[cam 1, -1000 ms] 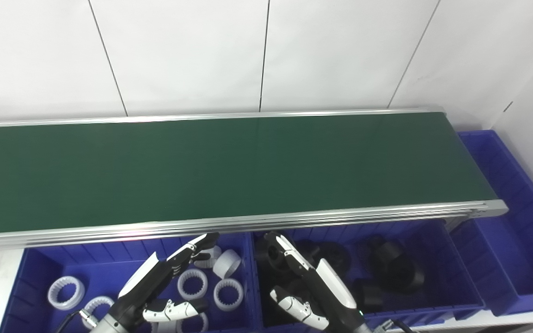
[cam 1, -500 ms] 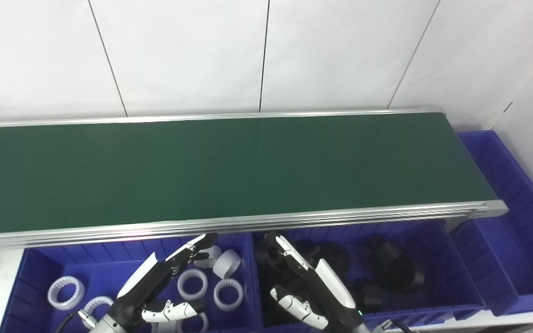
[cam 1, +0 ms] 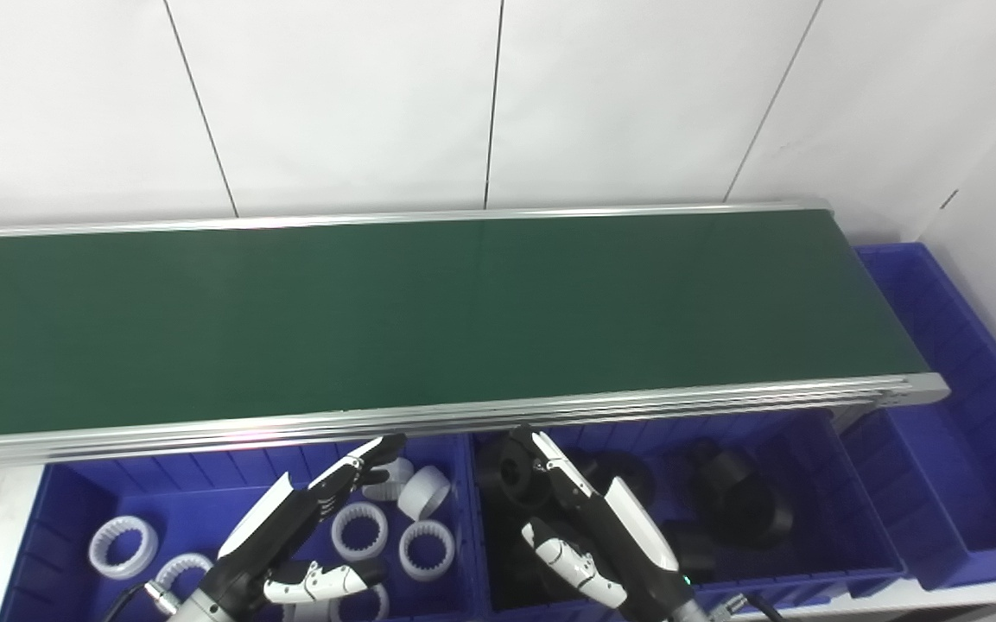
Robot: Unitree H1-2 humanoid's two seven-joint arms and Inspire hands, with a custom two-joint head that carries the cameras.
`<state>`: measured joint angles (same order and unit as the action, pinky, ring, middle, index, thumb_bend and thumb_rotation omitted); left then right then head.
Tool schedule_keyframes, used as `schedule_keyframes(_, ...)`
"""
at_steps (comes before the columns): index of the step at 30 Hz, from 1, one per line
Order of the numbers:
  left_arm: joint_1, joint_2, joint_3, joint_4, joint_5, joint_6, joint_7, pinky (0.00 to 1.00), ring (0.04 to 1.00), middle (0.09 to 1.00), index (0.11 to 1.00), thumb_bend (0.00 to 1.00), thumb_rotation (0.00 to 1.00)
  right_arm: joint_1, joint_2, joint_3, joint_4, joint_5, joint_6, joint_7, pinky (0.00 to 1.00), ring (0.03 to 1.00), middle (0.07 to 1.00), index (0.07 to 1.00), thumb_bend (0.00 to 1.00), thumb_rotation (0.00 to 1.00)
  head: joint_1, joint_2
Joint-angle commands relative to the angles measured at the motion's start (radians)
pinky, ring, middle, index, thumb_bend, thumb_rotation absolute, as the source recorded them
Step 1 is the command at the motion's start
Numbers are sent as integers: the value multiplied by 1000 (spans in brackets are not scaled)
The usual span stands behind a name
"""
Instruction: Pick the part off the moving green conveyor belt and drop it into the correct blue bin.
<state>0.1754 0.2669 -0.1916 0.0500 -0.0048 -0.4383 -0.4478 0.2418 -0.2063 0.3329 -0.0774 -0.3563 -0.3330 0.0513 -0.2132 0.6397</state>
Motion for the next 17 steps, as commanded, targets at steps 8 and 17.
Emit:
schedule_keyframes(8, 1, 10, 7, -33, -20, -32, 2, 900, 953, 965, 943, 396, 554, -2, 10, -11, -36, 5, -27, 3, 909, 971, 1000, 977, 320, 967, -1, 1)
schedule_keyframes(17, 7, 14, 5, -44, -17, -32, 2, 905, 955, 969, 946, 391, 559, 3, 12, -11, -40, 0, -24, 5, 908, 970, 1000, 976, 328, 981, 6, 8)
